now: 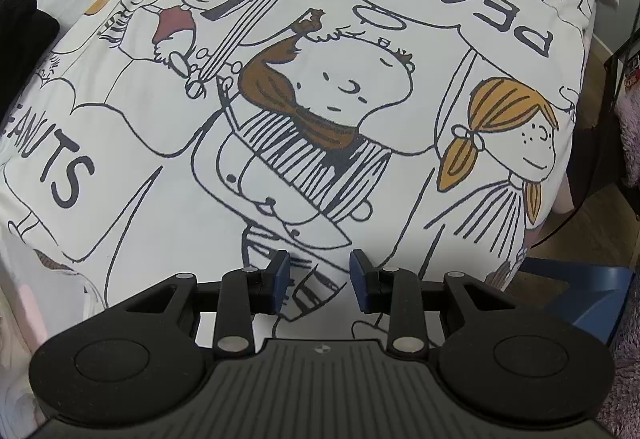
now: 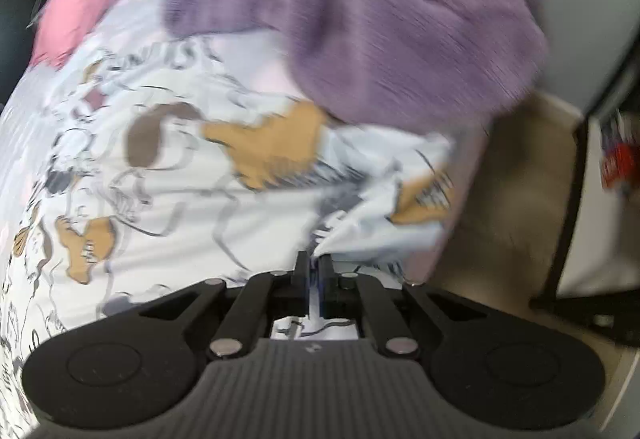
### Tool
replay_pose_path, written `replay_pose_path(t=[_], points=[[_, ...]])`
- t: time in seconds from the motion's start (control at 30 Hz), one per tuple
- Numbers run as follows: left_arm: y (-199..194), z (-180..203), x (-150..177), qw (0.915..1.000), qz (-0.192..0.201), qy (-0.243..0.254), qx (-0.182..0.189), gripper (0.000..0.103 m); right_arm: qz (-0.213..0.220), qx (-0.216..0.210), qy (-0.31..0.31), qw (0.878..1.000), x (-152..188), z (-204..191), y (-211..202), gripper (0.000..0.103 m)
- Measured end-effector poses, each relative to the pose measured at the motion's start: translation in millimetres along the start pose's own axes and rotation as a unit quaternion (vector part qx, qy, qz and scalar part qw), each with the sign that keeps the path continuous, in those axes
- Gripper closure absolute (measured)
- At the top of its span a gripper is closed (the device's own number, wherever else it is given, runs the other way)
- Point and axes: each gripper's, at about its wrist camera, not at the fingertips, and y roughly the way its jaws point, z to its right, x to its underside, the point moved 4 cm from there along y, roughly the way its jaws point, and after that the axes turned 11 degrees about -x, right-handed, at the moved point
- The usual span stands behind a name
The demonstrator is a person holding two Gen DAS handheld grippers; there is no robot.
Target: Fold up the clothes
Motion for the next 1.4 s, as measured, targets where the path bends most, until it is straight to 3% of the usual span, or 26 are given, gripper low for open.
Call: replay_pose_path(t=[0.27, 0.43, 0.5, 0.57, 0.67, 0.87, 0.93, 1.03, 1.23, 1.3, 1.4], points=[[-12.9, 0.4, 18.3, 0.9997, 0.023, -0.007, 0.004, 0.073, 0.04, -0.029, -0.085, 0.995, -45.3, -74.0, 21.9, 0.099], [-31.2, 6.3, 38.4, 0.9982, 0.052, -0.025, 0.015, 0.072, 0.025, -0.032, -0.112, 0.993, -54.1, -99.5, 53.9, 0.098], [-35.5, 10.6, 47.3, 0.9977, 0.056, -0.033, 0.017, 0.072, 0.016, -0.036, -0.13, 0.991, -53.5, -108.3, 65.6, 0.093], [-36.8, 15.7, 55.5, 0.9978, 0.054, -0.036, 0.014, 0.072, 0.015, -0.037, -0.168, 0.985, -51.2, -120.8, 65.4, 0.089], [-35.8, 21.7, 66.5, 0.9983, 0.044, -0.035, 0.01, 0.072, 0.023, -0.043, -0.227, 0.973, -46.0, -140.3, 57.8, 0.075], [-37.3, 30.7, 84.1, 0.9992, 0.034, -0.008, 0.017, 0.072, -0.008, -0.114, -0.319, 0.941, -4.3, -178.3, 38.5, 0.074], [-40.7, 36.0, 87.3, 0.9989, 0.04, 0.007, 0.022, 0.072, -0.02, -0.135, -0.369, 0.919, 21.8, -192.5, 31.6, 0.073], [-39.9, 42.9, 90.4, 0.9987, 0.041, 0.022, 0.019, 0.072, -0.044, -0.168, -0.465, 0.868, 74.0, -214.7, 21.3, 0.071], [-23.2, 50.2, 98.5, 0.999, 0.013, 0.041, -0.015, 0.072, -0.086, -0.229, -0.628, 0.739, 187.0, -239.3, 0.5, 0.067], [-18.9, 52.1, 99.6, 0.9986, 0.009, 0.048, -0.022, 0.072, -0.097, -0.24, -0.662, 0.703, 217.2, -240.4, -4.8, 0.065], [-16.3, 55.0, 98.9, 0.9977, 0.008, 0.061, -0.029, 0.072, -0.098, -0.244, -0.733, 0.627, 266.1, -237.9, -15.3, 0.06]])
